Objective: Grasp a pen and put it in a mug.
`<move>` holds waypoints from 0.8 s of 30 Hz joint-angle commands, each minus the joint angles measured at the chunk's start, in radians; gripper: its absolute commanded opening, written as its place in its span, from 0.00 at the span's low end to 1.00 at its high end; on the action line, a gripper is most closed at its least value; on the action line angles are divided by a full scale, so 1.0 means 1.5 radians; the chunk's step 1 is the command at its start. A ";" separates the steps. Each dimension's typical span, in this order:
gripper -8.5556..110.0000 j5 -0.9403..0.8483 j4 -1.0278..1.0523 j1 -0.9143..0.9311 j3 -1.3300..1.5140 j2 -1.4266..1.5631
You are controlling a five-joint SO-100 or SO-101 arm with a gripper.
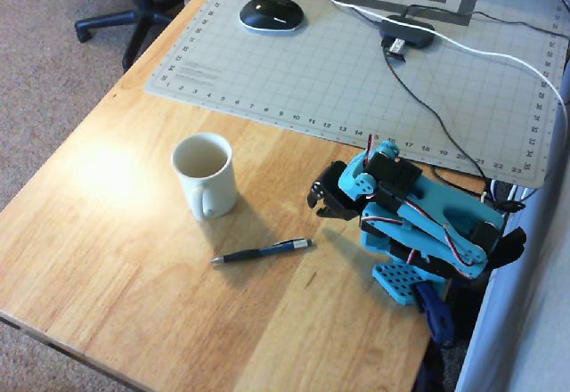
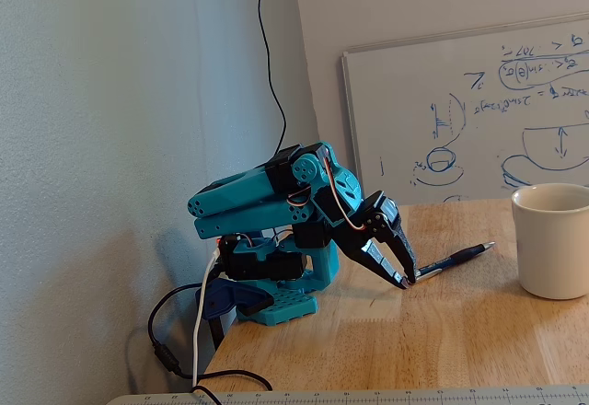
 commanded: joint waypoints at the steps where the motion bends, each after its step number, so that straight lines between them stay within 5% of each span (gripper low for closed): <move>1: 0.11 0.009 0.003 -0.006 -0.012 0.018; 24: 0.11 0.012 -0.001 -0.004 -0.025 0.014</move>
